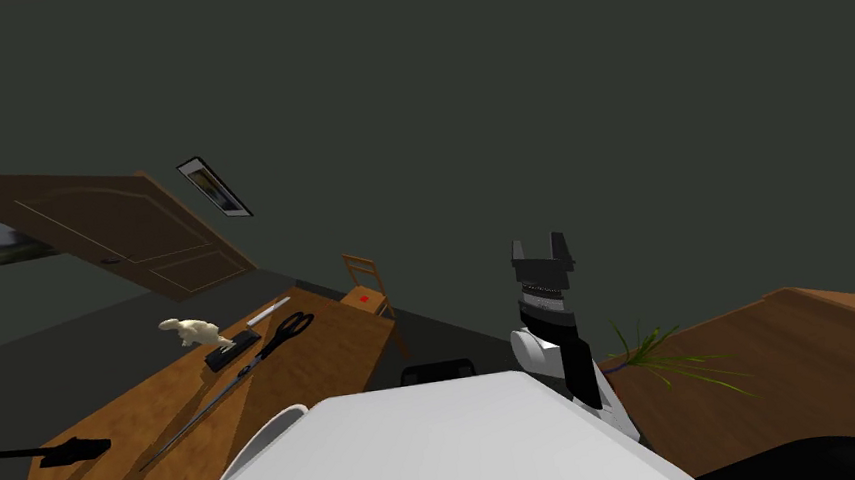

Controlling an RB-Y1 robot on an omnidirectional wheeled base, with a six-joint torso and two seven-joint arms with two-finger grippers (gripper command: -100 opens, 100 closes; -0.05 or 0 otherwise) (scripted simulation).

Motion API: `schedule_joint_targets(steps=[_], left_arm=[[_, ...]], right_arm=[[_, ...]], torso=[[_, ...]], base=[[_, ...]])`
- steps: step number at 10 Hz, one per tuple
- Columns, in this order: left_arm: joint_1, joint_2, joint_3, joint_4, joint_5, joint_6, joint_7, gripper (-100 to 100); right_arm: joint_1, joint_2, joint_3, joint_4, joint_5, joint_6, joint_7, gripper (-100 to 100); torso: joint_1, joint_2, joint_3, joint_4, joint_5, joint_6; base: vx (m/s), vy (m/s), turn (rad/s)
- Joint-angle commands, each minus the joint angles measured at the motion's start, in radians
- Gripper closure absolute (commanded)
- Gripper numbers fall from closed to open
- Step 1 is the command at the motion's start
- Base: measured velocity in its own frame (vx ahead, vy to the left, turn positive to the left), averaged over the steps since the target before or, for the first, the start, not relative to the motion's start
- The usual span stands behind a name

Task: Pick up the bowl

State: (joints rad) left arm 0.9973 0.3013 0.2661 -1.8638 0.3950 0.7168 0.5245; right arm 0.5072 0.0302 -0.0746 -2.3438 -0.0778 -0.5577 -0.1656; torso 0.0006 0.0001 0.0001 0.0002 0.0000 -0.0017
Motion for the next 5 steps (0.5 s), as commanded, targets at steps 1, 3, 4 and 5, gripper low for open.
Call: schedule_joint_targets(steps=[1,3,4,5], left_arm=[[-0.020,-0.008,-0.004,0.035,-0.008,-0.017,-0.009,-100],[-0.045,-0.015,-0.008,0.075,-0.015,-0.035,-0.019,-100],[-0.038,-0.014,-0.007,0.060,-0.015,-0.026,-0.014,-100],[-0.039,-0.014,-0.007,0.062,-0.016,-0.028,-0.015,100]], right_arm=[[0.000,0.000,0.000,0.000,0.000,0.000,0.000,0],[0.000,0.000,0.000,0.000,0.000,0.000,0.000,0],[0.000,0.000,0.000,0.000,0.000,0.000,0.000,0],[0.000,0.000,0.000,0.000,0.000,0.000,0.000,0]], torso=[[0.000,0.000,0.000,0.000,0.000,0.000],[0.001,-0.001,0.000,0.000,0.000,0.000],[0.001,-0.001,0.000,0.000,0.000,0.000],[0.000,0.000,0.000,0.000,0.000,0.000]], base=[[0.011,0.017,0.003],[0.012,0.021,0.002],[0.006,0.009,-0.001],[0.000,0.000,0.000]])
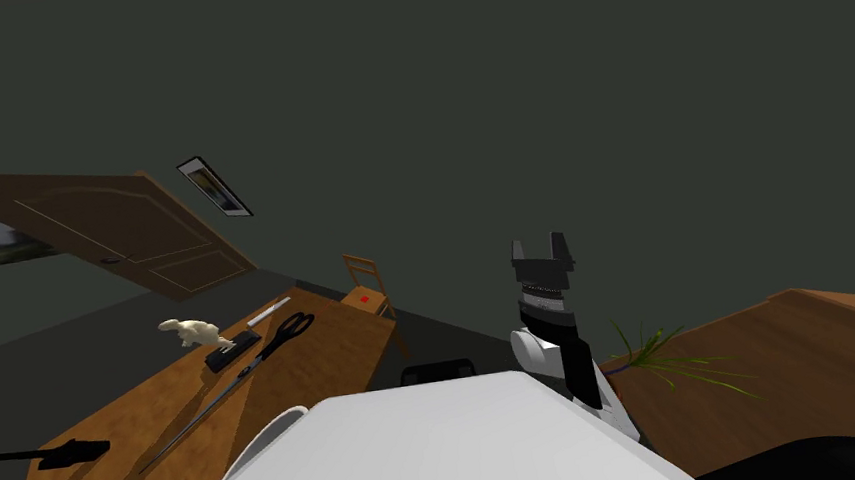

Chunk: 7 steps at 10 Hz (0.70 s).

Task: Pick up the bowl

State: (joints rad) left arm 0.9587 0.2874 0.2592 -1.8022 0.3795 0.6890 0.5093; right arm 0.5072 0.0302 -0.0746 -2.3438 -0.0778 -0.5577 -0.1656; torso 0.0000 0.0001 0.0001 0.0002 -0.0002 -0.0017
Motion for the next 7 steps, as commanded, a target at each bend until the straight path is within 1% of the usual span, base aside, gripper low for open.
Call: schedule_joint_targets(steps=[1,4,5,6,7], left_arm=[[0.000,0.000,0.000,0.000,0.000,0.000,0.000,100],[0.000,0.000,-0.001,0.001,0.000,0.001,0.000,100],[0.000,-0.001,-0.001,0.001,0.000,0.001,0.000,0],[0.018,0.006,0.003,-0.027,0.008,0.011,0.006,100],[0.031,0.010,0.005,-0.047,0.011,0.019,0.011,100]], right_arm=[[0.000,0.000,0.000,0.000,0.000,0.000,0.000,0],[0.000,0.000,0.000,0.000,0.000,0.000,0.000,0],[0.000,0.000,0.000,0.000,0.000,0.000,0.000,0],[0.000,0.000,0.000,0.000,0.000,0.000,0.000,0],[0.000,0.000,0.000,0.000,0.000,0.000,0.000,0]], torso=[[0.000,0.000,0.000,0.000,0.000,0.000],[-0.001,0.000,0.000,0.000,-0.001,0.000],[-0.001,0.000,0.000,0.000,-0.001,0.000],[-0.002,0.000,0.000,0.000,-0.002,0.000],[-0.003,0.001,0.001,0.000,-0.003,0.000]], base=[[0.000,0.000,0.000],[0.000,0.000,0.000],[0.000,0.000,0.000],[-0.008,-0.014,-0.005],[-0.013,-0.019,-0.004]])
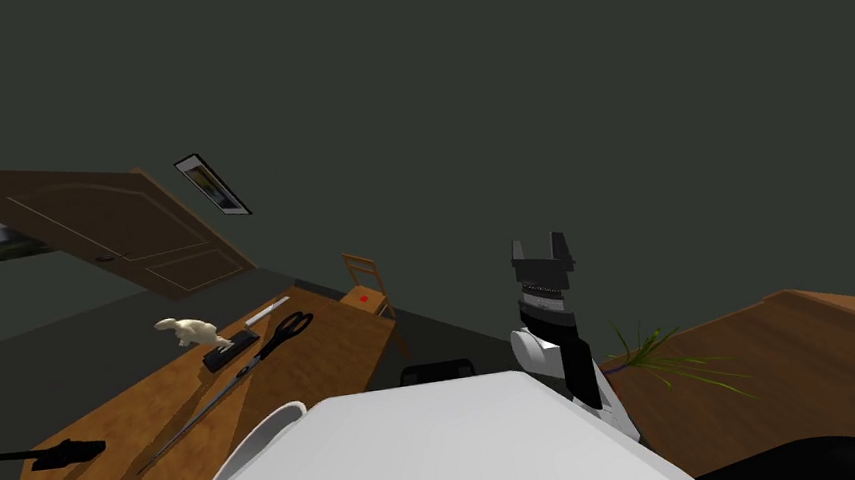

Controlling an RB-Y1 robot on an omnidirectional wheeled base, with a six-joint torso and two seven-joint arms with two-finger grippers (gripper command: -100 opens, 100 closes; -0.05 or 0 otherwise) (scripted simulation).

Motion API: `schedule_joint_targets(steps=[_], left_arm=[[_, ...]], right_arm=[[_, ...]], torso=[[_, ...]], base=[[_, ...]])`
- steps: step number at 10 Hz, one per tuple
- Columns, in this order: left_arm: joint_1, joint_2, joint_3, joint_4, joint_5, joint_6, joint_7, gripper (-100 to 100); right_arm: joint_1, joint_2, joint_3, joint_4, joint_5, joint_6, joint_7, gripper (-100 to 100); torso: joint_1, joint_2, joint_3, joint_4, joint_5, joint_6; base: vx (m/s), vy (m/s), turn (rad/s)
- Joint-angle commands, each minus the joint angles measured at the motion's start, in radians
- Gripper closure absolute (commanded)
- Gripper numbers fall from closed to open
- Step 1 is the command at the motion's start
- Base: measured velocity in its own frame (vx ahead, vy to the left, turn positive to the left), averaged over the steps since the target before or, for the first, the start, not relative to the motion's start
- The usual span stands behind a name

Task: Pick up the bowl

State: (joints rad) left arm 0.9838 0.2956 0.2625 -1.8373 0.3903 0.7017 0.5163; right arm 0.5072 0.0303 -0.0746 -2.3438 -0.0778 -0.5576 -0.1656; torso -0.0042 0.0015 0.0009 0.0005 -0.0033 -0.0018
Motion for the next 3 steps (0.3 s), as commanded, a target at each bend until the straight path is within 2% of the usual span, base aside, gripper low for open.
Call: schedule_joint_targets(steps=[1,2,3], left_arm=[[0.018,0.005,0.003,-0.032,0.004,0.016,0.009,100],[0.011,0.005,0.002,-0.017,0.005,0.007,0.004,100],[0.012,0.005,0.002,-0.019,0.006,0.009,0.005,0]], right_arm=[[0.000,0.000,0.000,0.000,0.000,0.000,0.000,0],[0.000,0.000,0.000,0.000,0.000,0.000,0.000,0],[0.000,0.000,0.000,0.000,0.000,0.000,0.000,0]], torso=[[0.000,0.000,0.000,0.000,0.000,0.000],[-0.001,0.000,0.000,0.000,0.000,0.000],[0.000,0.000,0.000,0.000,0.000,0.000]], base=[[-0.015,-0.023,-0.001],[-0.007,-0.011,0.002],[0.000,0.000,0.000]])
